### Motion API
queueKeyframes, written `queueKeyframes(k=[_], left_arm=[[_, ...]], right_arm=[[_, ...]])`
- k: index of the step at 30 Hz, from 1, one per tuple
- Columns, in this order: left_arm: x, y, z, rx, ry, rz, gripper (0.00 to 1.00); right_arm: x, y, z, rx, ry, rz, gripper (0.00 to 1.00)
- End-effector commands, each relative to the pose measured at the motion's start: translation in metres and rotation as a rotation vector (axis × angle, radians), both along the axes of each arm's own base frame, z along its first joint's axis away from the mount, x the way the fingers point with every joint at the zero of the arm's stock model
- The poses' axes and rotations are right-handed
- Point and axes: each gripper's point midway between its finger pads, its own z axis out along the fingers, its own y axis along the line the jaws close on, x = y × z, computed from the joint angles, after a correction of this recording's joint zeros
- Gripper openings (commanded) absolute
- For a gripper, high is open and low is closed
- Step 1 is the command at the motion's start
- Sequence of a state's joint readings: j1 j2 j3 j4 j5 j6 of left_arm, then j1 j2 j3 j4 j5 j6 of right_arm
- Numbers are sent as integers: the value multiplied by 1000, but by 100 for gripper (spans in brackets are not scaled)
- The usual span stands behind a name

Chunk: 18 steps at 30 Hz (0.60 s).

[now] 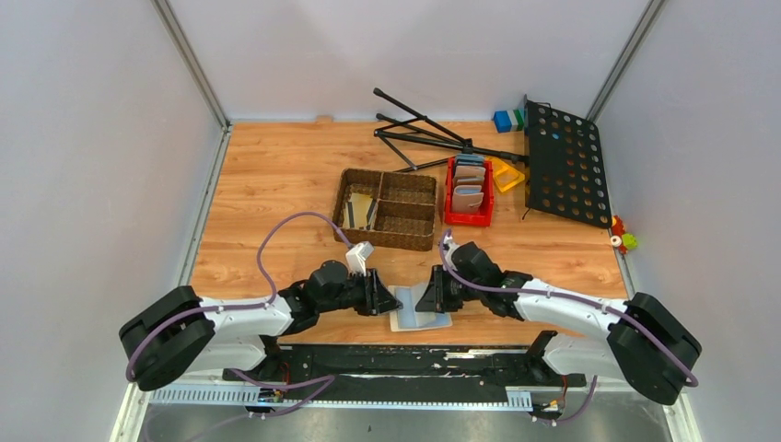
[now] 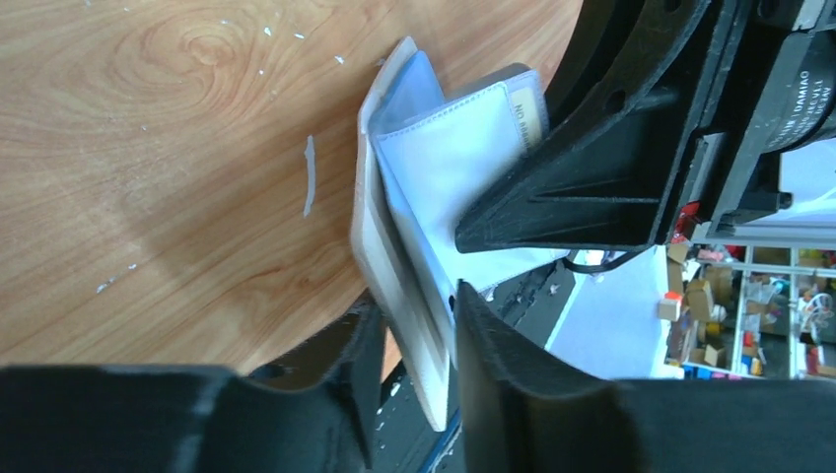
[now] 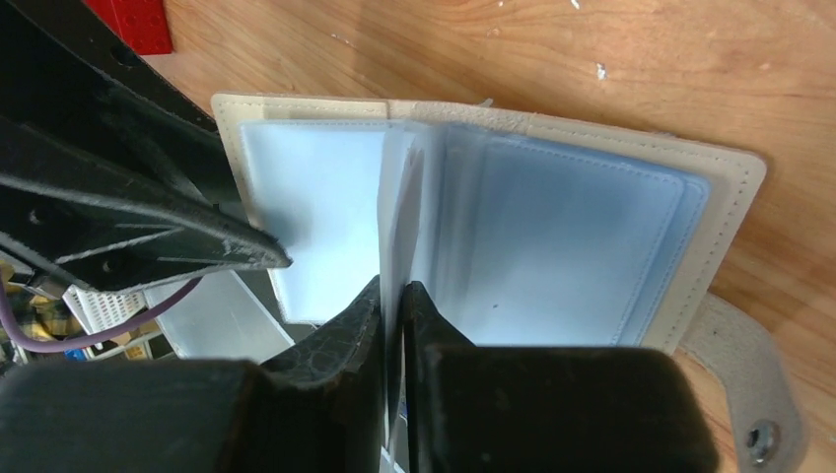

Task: Take the credit cards out of the card holder
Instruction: Place the card holder at the center of the board.

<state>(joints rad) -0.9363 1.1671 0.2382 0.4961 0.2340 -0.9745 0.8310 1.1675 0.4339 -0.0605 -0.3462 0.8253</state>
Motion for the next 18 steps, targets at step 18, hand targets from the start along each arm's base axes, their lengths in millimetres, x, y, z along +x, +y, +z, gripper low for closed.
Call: queueKeyframes(k=[18], left_arm=[[1,-17,3,-38,-9,-54,0]], right_arm=[[-4,8,31,110,-92,12,46]])
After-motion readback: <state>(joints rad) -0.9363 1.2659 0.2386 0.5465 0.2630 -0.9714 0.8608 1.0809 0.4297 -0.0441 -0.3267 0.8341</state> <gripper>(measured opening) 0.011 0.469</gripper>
